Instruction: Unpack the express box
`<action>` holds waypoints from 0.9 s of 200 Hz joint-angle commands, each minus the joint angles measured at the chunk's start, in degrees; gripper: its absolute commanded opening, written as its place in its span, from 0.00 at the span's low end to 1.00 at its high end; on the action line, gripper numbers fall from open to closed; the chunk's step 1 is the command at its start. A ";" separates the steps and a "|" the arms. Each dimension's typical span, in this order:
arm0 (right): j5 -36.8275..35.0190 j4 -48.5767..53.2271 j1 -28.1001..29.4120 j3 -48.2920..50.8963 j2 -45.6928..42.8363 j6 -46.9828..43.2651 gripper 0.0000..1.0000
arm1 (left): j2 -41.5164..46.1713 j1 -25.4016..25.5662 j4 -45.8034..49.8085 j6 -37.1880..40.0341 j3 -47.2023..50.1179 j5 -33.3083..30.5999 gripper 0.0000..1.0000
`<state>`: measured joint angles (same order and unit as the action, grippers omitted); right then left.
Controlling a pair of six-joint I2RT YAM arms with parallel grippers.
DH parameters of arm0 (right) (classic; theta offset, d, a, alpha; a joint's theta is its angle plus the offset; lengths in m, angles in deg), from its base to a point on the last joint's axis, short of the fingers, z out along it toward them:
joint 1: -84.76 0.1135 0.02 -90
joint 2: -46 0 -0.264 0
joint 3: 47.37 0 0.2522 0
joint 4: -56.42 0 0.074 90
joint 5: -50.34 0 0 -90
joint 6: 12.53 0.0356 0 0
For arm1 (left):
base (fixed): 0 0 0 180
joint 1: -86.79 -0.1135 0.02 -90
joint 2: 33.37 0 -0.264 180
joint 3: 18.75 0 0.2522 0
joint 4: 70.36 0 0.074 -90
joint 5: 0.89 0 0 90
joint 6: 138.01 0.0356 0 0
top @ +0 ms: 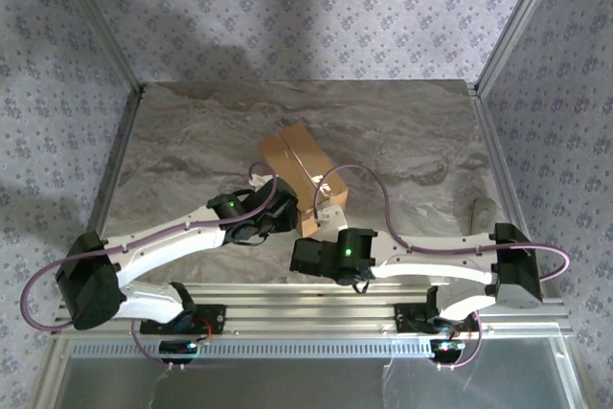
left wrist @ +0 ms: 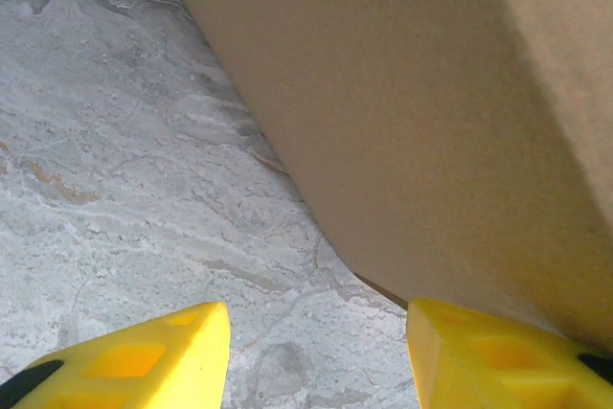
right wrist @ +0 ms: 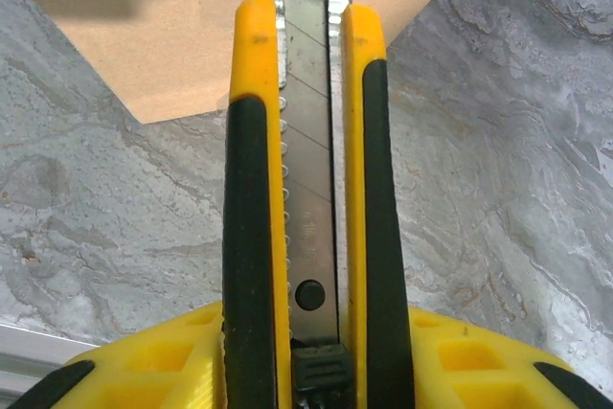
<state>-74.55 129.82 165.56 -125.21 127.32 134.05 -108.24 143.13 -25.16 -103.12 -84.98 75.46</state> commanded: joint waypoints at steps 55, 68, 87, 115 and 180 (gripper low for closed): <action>11.25 -18.62 5.01 -3.11 1.05 -13.86 0.00 | -4.66 5.17 -12.16 -1.02 -3.12 5.56 0.52; 11.82 -19.11 4.96 -3.25 0.97 -14.53 0.00 | -4.88 5.53 -13.04 -1.40 -3.08 5.56 0.51; 12.26 -19.57 4.82 -3.51 0.69 -15.33 0.00 | -5.21 5.87 -13.09 -1.57 -3.30 5.56 0.52; 11.74 -18.67 4.68 -3.12 -0.56 -15.43 0.00 | -4.69 5.85 -12.60 -1.64 -2.65 4.91 0.51; 9.10 -15.65 3.32 0.25 -4.85 -13.32 0.00 | -3.53 5.88 -11.50 -1.58 -1.95 3.84 0.52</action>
<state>-70.86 129.31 165.56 -124.42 123.32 130.03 -110.31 145.47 -25.58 -107.06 -86.10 70.02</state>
